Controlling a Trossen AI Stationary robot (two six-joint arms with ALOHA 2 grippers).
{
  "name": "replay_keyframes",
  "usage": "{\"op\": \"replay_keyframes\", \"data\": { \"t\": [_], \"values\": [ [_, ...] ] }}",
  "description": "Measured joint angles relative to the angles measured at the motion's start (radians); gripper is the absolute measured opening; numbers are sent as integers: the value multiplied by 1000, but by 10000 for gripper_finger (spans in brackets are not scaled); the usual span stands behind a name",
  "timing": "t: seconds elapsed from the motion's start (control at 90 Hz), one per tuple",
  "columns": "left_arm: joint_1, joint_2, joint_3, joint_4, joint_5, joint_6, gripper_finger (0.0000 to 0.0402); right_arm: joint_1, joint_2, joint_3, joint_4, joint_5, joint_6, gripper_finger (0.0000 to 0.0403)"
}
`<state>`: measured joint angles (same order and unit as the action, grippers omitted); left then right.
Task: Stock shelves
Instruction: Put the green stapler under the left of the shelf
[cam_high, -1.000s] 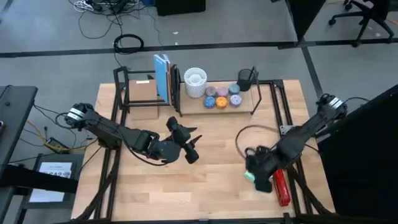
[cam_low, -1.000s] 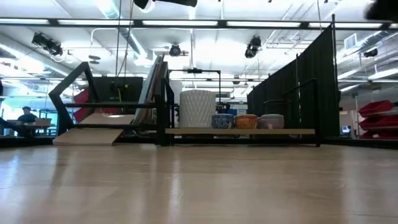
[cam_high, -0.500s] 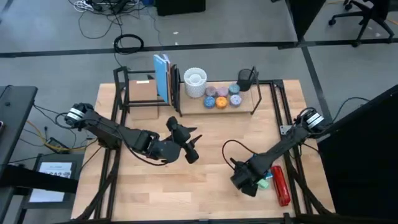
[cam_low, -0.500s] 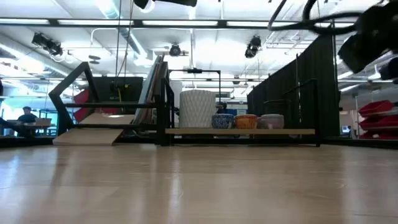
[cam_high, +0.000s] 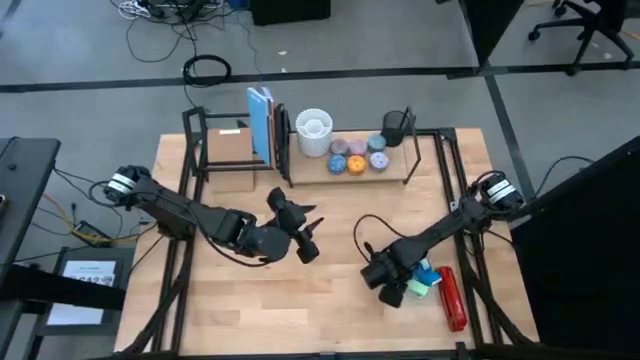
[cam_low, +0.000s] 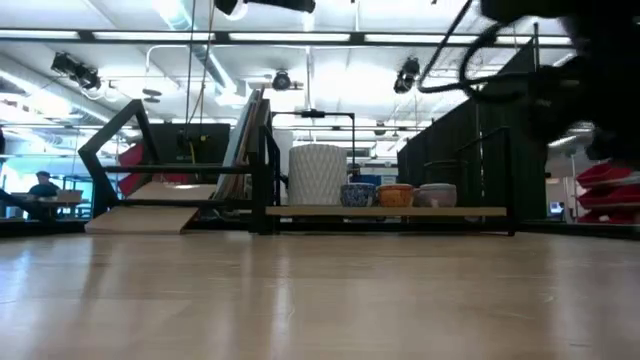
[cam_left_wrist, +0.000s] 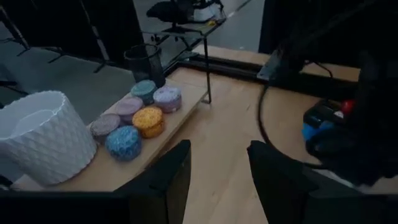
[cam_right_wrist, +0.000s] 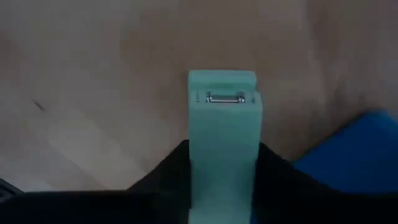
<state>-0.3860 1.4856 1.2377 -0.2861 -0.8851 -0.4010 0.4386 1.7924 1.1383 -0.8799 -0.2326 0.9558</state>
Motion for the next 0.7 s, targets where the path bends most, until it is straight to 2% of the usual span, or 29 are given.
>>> {"op": "replay_keyframes", "data": {
  "t": [0.178, 0.356, 0.522, 0.7],
  "values": [
    [-60, -70, 0, -130, -133, -45, 142, -163, 0, 72, 208, 70, 1, 85],
    [-125, -122, 0, -239, -222, -85, 142, -351, 28, 80, 441, 114, 29, 85],
    [-146, -123, 1, -266, -230, -78, 142, -497, 67, 110, 537, 201, 30, 85],
    [-155, -122, 1, -289, -229, -99, 142, -574, 103, 150, 578, 268, 31, 85]
  ]
}}
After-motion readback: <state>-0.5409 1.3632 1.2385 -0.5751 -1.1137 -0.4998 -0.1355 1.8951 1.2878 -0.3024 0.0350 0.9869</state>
